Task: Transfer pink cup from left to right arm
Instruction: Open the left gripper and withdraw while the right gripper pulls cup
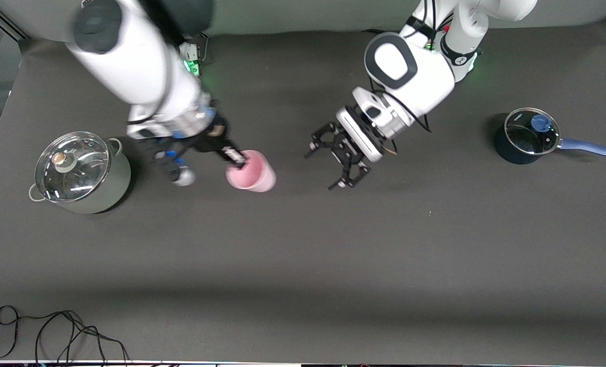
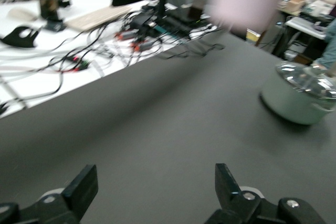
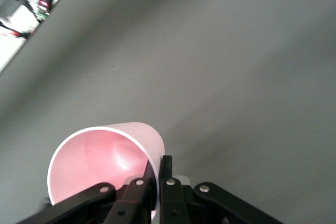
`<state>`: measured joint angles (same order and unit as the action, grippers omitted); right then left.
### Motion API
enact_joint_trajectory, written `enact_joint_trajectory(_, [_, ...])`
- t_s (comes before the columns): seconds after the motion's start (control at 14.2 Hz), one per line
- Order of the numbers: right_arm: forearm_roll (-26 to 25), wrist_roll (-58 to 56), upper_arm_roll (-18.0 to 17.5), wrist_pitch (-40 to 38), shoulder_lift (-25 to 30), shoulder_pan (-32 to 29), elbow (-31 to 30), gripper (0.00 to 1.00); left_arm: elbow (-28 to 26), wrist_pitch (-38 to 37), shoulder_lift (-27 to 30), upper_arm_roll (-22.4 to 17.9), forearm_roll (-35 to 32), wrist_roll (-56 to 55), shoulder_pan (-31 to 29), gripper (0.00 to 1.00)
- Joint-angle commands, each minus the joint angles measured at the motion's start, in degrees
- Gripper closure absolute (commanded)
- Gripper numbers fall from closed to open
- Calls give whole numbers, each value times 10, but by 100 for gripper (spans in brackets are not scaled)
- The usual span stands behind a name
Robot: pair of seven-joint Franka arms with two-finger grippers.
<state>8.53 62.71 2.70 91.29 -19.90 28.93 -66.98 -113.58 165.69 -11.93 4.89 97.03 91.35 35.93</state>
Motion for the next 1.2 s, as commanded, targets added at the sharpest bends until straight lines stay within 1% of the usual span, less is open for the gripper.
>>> enact_joint_trajectory(0.0, [-4,-189,71,-58,24,-1,-21,100,-10,-38,-10,2,2,-10,-51,1])
enact_joint_trajectory(0.07, [-4,-255,101,-64,35,-1,-38,100,-20,-99,-10,1,-3,-10,-82,1])
enact_joint_trajectory(0.14, [-4,-323,131,-65,48,-1,-58,100,-30,-157,-10,1,-24,-10,-119,1])
enact_joint_trajectory(0.28, [-4,-450,194,-64,62,1,-98,100,-43,-242,-10,0,-83,-23,-173,1])
enact_joint_trajectory(0.35, [-4,-497,223,-61,65,1,-112,100,-44,-284,-9,-1,-132,-55,-196,1])
enact_joint_trajectory(0.49, [-4,-581,272,-38,69,1,-149,100,-27,-393,-9,-1,-287,-183,-247,1])
enact_joint_trajectory(0.57, [-3,-600,290,-6,72,2,-181,100,-2,-452,-9,-1,-369,-252,-269,1])
enact_joint_trajectory(0.64, [-2,-602,299,28,80,1,-217,100,19,-513,-8,-1,-439,-304,-293,1])
enact_joint_trajectory(0.71, [-2,-604,300,68,92,1,-264,100,37,-559,-8,-1,-489,-338,-310,1])
enact_joint_trajectory(0.78, [-3,-604,300,114,104,4,-313,100,42,-594,-1,-2,-536,-363,-325,1])
enact_joint_trajectory(0.92, [-3,-604,300,212,122,5,-402,100,58,-637,16,-2,-631,-404,-350,1])
enact_joint_trajectory(0.99, [-3,-604,300,257,122,5,-435,100,73,-658,22,-3,-667,-433,-357,1])
enact_joint_trajectory(1.13, [-2,-604,300,341,117,6,-495,100,116,-700,26,-3,-761,-514,-359,1])
